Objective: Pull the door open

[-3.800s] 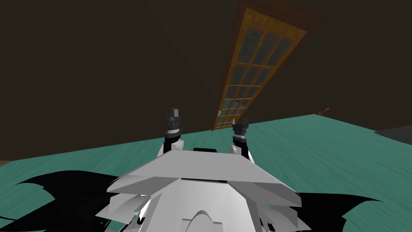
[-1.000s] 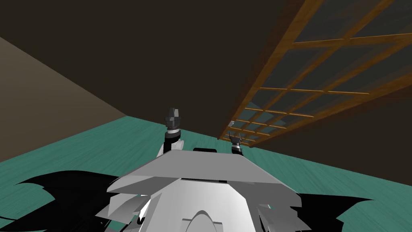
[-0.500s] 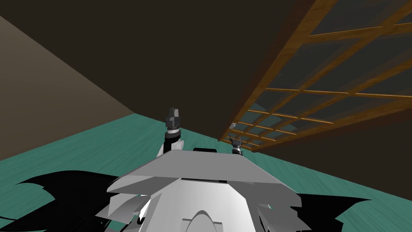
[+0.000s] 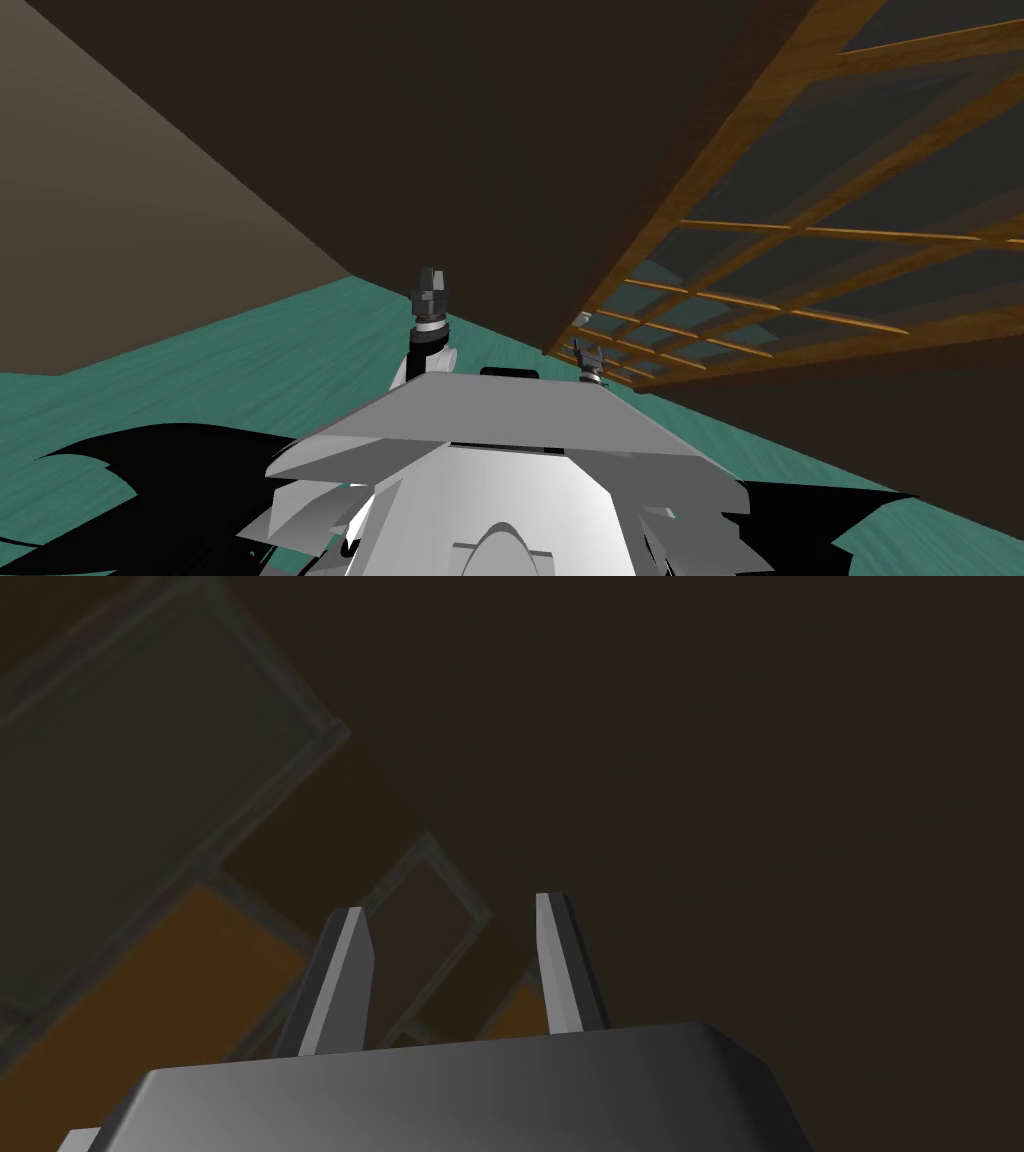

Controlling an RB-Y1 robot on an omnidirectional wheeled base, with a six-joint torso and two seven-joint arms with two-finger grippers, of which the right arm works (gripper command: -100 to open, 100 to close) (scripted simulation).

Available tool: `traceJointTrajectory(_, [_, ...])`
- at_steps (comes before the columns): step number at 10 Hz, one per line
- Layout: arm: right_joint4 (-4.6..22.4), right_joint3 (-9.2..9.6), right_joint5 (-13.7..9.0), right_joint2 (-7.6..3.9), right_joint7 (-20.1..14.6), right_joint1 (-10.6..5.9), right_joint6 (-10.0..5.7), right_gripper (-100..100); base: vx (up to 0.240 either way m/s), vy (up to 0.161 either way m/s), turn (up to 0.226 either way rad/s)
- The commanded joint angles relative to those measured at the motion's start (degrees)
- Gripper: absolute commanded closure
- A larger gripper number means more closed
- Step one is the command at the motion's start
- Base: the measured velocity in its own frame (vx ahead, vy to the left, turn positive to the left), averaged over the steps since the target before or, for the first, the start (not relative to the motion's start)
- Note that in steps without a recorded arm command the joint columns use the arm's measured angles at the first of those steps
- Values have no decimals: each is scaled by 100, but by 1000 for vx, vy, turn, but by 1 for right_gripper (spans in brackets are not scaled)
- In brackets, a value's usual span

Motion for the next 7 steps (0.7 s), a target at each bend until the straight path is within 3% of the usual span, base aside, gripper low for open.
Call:
traceJointTrajectory(1, [248,17,-75,-51,-222,-50,-89,-100,34,-62,114])
traceJointTrajectory(7, [735,66,-279,-139,-730,-89,-243,-100,29,-53,86])
